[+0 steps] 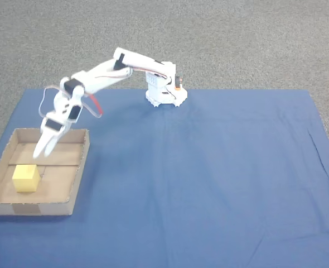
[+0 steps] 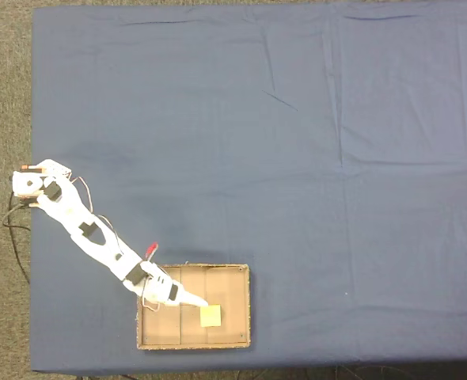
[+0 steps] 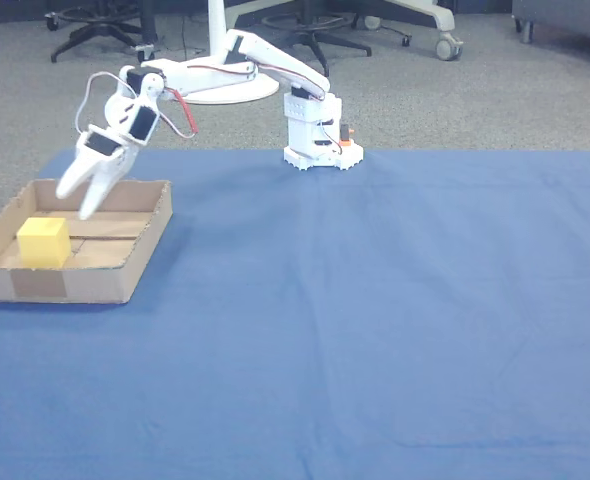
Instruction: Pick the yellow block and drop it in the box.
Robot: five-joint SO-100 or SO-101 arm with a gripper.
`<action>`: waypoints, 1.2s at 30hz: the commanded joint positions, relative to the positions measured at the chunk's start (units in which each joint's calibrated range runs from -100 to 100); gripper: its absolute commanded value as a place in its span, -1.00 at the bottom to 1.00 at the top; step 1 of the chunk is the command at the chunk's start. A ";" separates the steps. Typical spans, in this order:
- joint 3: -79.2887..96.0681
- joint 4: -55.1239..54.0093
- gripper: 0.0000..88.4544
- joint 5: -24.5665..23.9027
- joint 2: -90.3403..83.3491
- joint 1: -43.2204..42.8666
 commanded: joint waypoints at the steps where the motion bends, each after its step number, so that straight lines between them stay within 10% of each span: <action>1: 13.93 7.48 0.09 -3.17 -29.33 -4.31; 5: 32.75 21.53 -0.26 -8.64 -72.89 -20.27; 14: 118.09 4.50 -1.00 -18.17 -140.85 -37.26; 20: 150.94 -12.61 -1.00 -16.51 -148.79 -39.54; 36: 151.31 -7.82 -1.00 -17.29 -148.79 -41.74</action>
